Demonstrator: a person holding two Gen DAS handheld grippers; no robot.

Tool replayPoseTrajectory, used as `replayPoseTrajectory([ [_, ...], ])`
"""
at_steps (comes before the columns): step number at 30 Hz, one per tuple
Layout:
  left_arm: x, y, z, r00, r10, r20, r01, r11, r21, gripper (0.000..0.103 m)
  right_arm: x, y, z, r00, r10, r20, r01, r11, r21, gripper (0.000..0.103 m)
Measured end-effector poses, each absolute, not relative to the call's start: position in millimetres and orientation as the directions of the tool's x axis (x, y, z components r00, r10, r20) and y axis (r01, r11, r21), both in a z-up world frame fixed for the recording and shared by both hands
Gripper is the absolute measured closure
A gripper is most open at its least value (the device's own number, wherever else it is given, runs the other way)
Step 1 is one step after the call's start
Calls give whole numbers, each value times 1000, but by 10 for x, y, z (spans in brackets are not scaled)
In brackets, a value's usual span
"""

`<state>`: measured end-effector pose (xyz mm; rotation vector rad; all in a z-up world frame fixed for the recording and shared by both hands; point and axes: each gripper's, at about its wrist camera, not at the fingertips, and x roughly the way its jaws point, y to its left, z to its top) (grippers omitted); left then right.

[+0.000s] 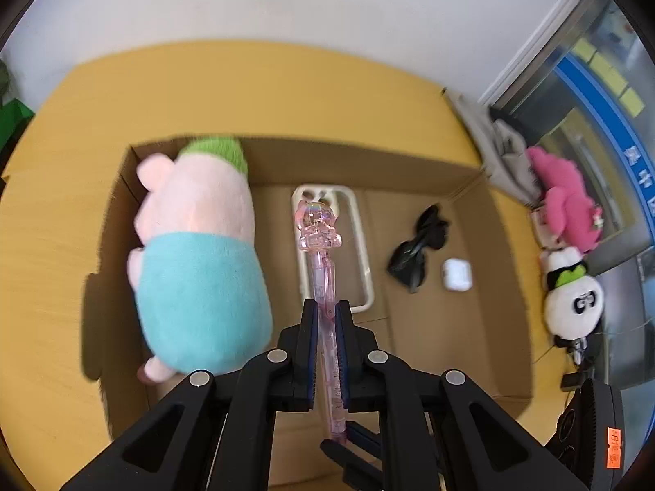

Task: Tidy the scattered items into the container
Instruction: 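Carry the pen with the right gripper over the box, then open the right gripper to drop the pen into the box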

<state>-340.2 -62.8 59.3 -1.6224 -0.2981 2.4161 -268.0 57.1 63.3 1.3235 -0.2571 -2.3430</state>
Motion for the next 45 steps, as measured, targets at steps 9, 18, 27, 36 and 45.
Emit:
replayPoseTrajectory([
  [9, -3613, -593, 30, -278, 257, -926, -39, -966, -256, 96, -2892, 569, 149, -349, -452, -821, 212, -891, 401, 92],
  [18, -3634, -474, -54, -263, 213, -941, -32, -977, -212, 95, -2865, 725, 29, -311, -497, -810, 166, -867, 469, 92],
  [27, -3610, -440, -47, -268, 171, -948, -13, -985, -174, 94, -2773, 785, 4, -293, -527, -798, 144, -849, 508, 88],
  [36, -3469, -450, 127, -308, 201, -930, -2, -978, -211, 67, -2576, 914, 113, -340, -519, -784, 135, -852, 506, 52],
  [45, -2586, -638, 903, -572, 192, -797, -56, -979, -196, 22, -1961, 1278, 632, -554, -327, -766, 184, -945, 270, 25],
])
